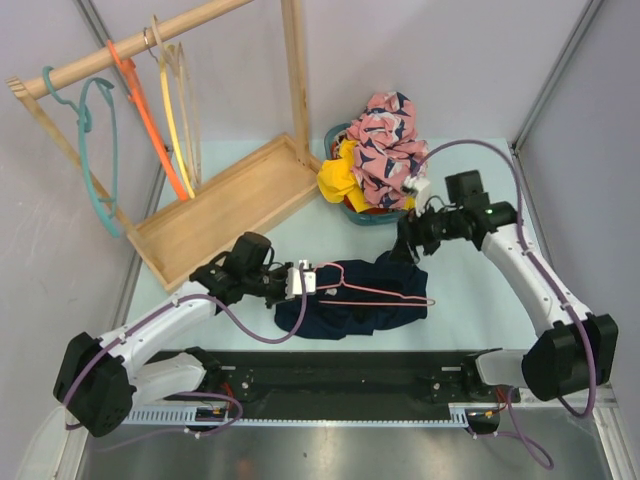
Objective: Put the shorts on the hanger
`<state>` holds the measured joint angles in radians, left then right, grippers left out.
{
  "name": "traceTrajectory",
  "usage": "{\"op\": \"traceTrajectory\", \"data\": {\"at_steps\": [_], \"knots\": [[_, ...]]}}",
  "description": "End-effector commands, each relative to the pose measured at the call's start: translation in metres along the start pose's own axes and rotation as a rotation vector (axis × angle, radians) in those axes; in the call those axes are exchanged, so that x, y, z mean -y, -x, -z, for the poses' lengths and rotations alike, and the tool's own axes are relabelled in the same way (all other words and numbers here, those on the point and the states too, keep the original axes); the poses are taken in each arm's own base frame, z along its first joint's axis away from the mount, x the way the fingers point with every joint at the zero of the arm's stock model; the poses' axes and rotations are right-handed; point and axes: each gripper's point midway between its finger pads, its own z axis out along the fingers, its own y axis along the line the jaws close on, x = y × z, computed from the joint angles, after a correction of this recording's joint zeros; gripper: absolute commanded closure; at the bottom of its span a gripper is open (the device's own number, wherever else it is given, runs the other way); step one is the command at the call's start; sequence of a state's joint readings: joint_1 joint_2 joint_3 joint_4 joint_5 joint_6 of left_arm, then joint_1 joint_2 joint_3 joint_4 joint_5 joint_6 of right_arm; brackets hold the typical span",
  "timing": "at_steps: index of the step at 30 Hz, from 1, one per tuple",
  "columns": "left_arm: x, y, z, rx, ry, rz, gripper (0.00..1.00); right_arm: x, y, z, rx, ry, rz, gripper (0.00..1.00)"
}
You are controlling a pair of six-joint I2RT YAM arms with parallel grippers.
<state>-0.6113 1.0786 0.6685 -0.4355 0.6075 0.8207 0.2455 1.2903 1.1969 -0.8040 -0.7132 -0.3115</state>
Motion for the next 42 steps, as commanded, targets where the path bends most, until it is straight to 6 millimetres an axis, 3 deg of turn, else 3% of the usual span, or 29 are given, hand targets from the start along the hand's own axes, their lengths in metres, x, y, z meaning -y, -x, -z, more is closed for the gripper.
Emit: {"op": "traceTrajectory", "data": {"at_steps": [1,9,13,17,20,21,22,28,34,37,42], "knots": [[-0.008,0.027,0.006,0.065,0.008,-0.049,1.0,0.002,-0.057,-0.021,-0.2,-0.055,-0.031,0.26],[-0.01,0.026,0.009,0.047,0.023,-0.043,1.0,0.032,-0.082,-0.06,-0.252,-0.183,-0.009,0.3],[-0.009,0.023,0.009,0.037,0.027,-0.028,1.0,0.038,-0.094,-0.076,-0.306,-0.188,0.001,0.42],[-0.009,0.02,0.009,0.028,0.033,-0.002,1.0,0.042,-0.11,-0.079,-0.348,-0.197,-0.01,0.57],[-0.01,0.017,0.013,0.024,0.056,0.02,1.0,0.051,-0.112,-0.069,-0.337,-0.226,-0.041,0.81],[-0.01,0.012,0.014,0.018,0.065,0.028,1.0,0.058,-0.111,-0.059,-0.327,-0.247,-0.054,0.95],[-0.015,0.01,0.02,0.02,0.096,0.035,1.0,0.06,-0.111,-0.054,-0.325,-0.256,-0.058,1.0],[-0.034,-0.015,0.041,-0.02,0.19,0.083,1.0,0.084,-0.12,-0.01,-0.312,-0.347,-0.088,1.0],[-0.04,-0.041,0.048,-0.122,0.218,0.087,1.0,0.103,-0.128,0.024,-0.303,-0.418,-0.112,1.0],[-0.043,-0.048,0.047,-0.155,0.227,0.096,1.0,0.102,-0.128,0.035,-0.301,-0.427,-0.087,1.0],[-0.055,-0.05,0.046,-0.197,0.229,0.099,1.0,0.091,-0.111,0.044,-0.254,-0.439,-0.018,1.0]]}}
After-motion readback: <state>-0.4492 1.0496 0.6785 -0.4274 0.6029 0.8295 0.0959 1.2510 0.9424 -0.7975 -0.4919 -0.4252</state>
